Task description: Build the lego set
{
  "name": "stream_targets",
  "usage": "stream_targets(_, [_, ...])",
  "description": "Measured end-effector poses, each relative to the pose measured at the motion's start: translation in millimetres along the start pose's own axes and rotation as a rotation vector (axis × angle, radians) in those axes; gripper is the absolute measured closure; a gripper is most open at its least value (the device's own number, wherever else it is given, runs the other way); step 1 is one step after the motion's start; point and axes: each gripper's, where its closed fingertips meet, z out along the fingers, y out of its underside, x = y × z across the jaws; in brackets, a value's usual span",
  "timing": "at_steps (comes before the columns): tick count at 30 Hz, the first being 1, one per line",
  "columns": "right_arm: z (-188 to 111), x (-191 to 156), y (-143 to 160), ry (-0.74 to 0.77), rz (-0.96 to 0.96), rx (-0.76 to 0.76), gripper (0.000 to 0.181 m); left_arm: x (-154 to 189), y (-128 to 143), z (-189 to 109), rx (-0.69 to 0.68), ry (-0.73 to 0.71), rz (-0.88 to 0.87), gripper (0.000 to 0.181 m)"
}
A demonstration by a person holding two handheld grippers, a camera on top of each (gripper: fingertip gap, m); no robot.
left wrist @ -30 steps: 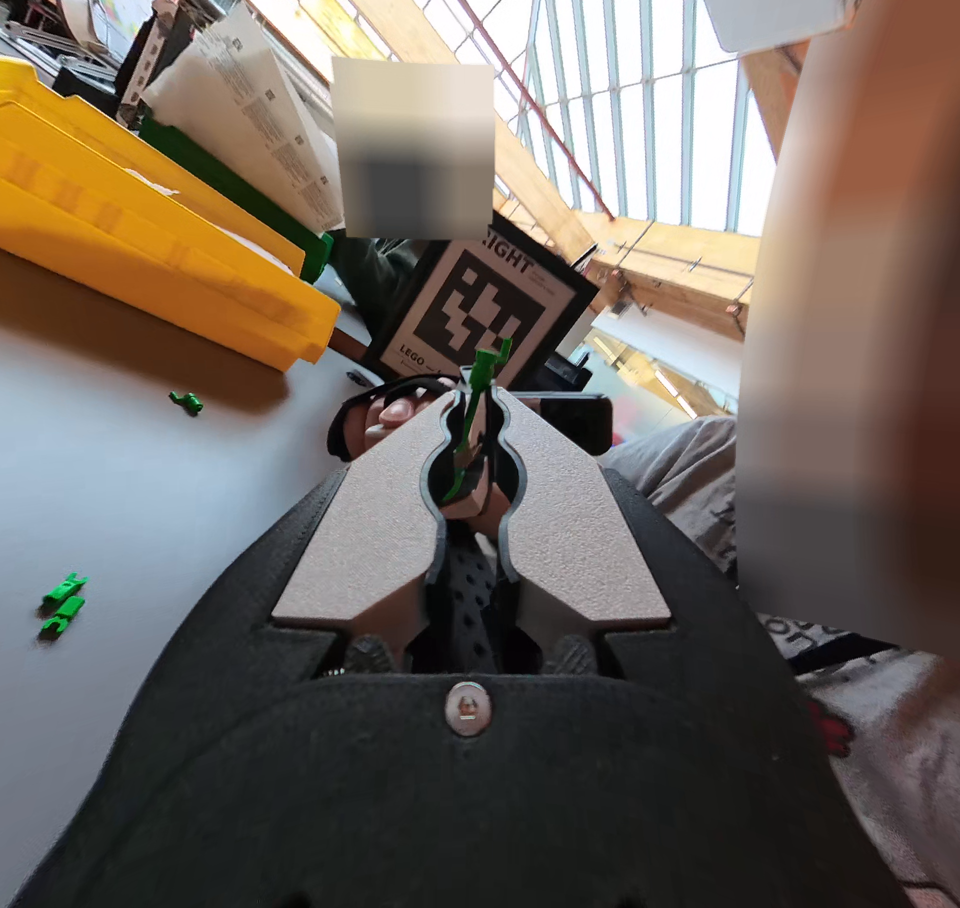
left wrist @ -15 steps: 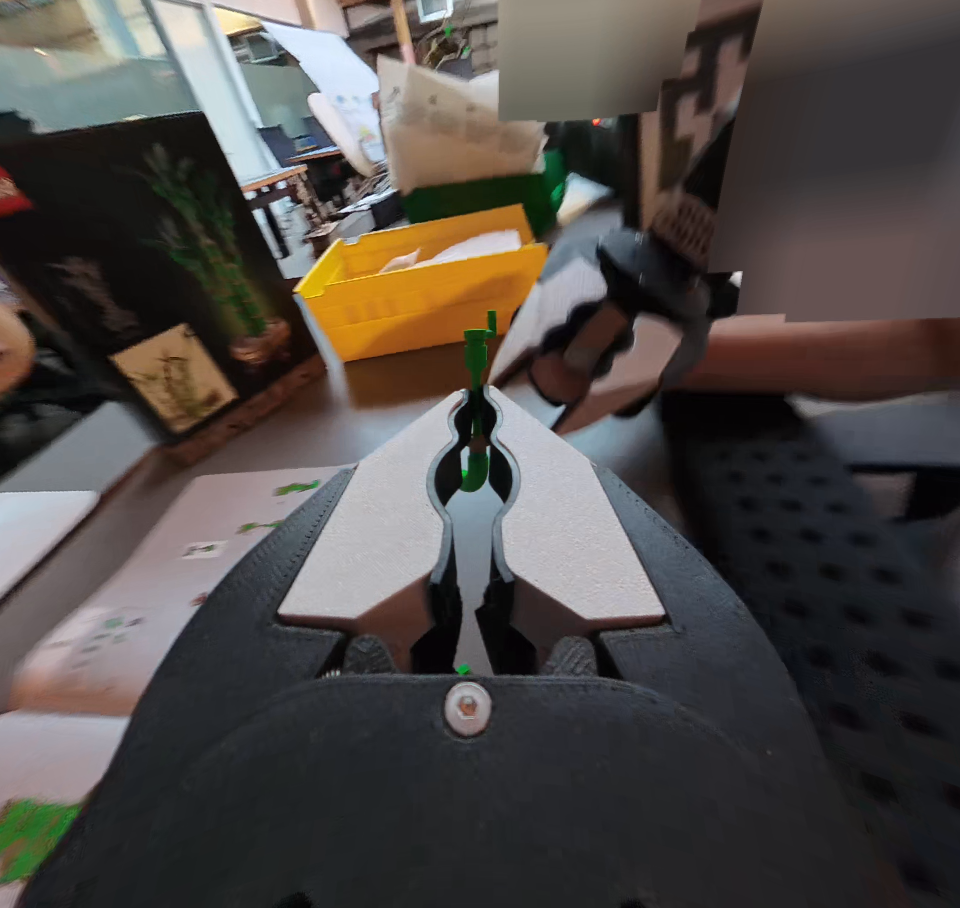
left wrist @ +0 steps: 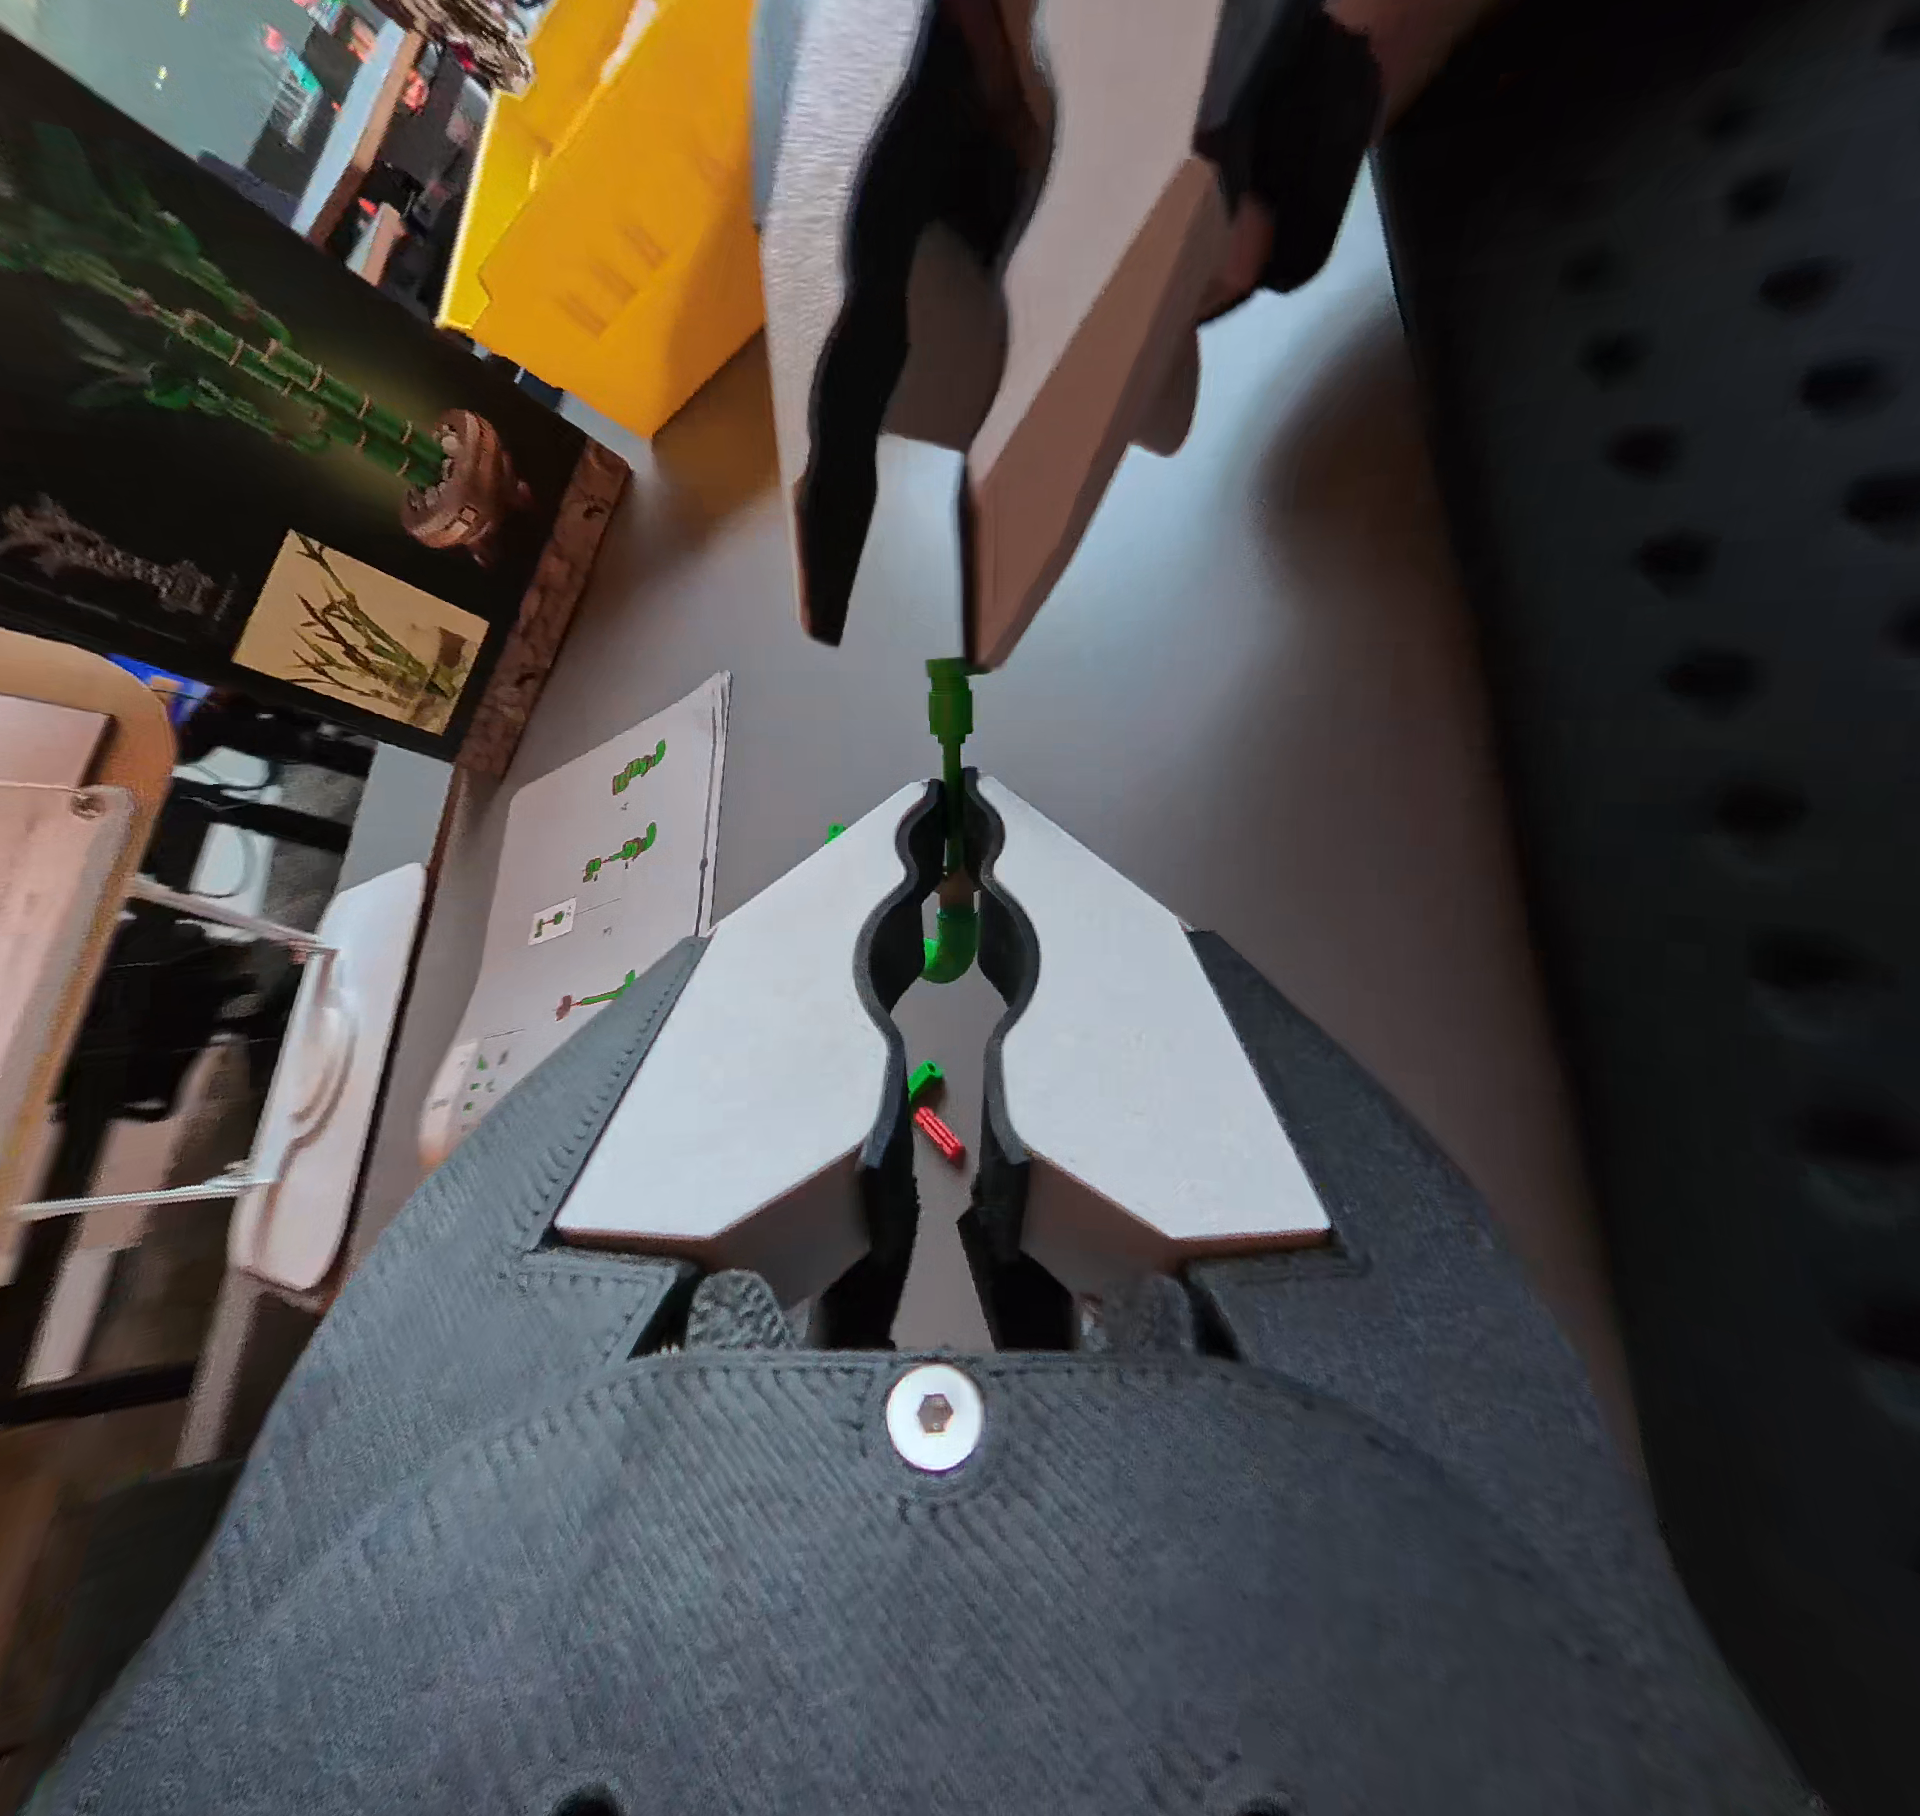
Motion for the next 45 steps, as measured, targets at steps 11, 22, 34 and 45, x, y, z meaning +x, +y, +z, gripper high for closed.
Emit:
stream_targets(11, [6.1, -17.8, 26.0, -0.013, -0.052, -0.133, 0.161, 10.7, 6.5, -2.2, -0.03, -0.078, 0.122, 0.181])
stream_targets(22, [2.2, -26.5, 25.7, -0.04, -0.025, -0.124, 0.175, 21.0, 3.0, -0.9, -0.009, -0.105, 0.197, 0.181])
stream_targets(34, [4.0, -25.2, 31.5, -0.048, 0.005, -0.147, 0.176, 23.2, 7.4, 4.6, -0.048, -0.139, 0.124, 0.181])
stream_targets(45, [6.8, -24.6, 35.6, -0.055, 0.027, -0.169, 0.176, 24.5, 11.7, 5.7, -0.076, -0.119, 0.087, 0.181])
